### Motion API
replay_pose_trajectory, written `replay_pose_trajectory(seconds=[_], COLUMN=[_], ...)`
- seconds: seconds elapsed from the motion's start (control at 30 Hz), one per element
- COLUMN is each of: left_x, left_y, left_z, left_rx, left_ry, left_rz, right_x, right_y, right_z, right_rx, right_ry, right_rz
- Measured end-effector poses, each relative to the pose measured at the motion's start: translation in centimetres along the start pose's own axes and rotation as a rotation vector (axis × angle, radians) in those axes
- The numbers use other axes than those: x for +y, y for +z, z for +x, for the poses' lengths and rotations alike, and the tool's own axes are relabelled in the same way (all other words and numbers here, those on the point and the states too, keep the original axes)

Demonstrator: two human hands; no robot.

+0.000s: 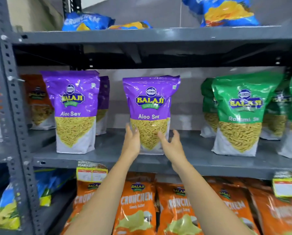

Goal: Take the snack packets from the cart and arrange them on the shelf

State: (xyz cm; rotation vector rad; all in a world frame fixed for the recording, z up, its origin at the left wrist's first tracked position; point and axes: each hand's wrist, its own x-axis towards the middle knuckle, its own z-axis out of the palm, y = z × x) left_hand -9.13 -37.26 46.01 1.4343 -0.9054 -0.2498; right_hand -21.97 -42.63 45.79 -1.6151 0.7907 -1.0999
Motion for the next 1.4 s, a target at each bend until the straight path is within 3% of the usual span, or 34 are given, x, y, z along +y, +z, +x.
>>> replay_pose_trajectory(seconds=[0.4, 0.5, 0.6, 0.67, 0.73, 0.83, 0.93, 1.03, 1.13, 1.23, 1.4], left_x=[-0.5, 0.6, 3.3, 5.0, 6.4, 7.8, 7.9, 8.3, 8.7, 8.9, 8.3], left_y=[0.8, 1.6, 4.7, 8.8, 14.1, 21.1, 25.0, 26.3, 26.8, 26.9, 26.9], left_z=[-1.2, -2.6, -6.3, -8.8, -10.6, -11.9, -11.2, -10.5, -10.9, -11.5, -11.8], left_rx=[0.052, 0.281, 0.573, 0.573, 0.468, 0.238, -0.071, -0.184, -0.206, -0.195, -0.180], left_ry=[0.047, 0.051, 0.412, 0.679, 0.806, 0.604, 0.187, -0.055, -0.098, -0.073, -0.013], left_rz=[0.115, 0.326, 0.377, 0.326, 0.233, 0.131, 0.107, 0.097, 0.141, 0.162, 0.228], right_x=[-0.4, -0.9, -0.7, -0.6, -0.6, -0.1, 1.3, 2.4, 2.8, 2.6, 2.9], right_y=[-1.0, -2.6, -7.2, -12.1, -18.1, -26.3, -30.3, -30.3, -29.2, -28.7, -28.7], right_z=[0.0, -1.0, -1.9, -2.7, -2.8, -1.3, 0.6, 1.1, 1.0, 0.7, -0.1], right_rx=[-0.127, -0.175, -0.030, 0.129, 0.319, 0.461, 0.315, 0.134, 0.037, -0.021, 0.017], right_ry=[0.013, 0.026, -0.140, -0.301, -0.426, -0.366, -0.145, 0.010, 0.053, 0.035, -0.040], right_rz=[0.004, -0.009, -0.090, -0.094, -0.113, -0.195, -0.283, -0.297, -0.297, -0.148, -0.131])
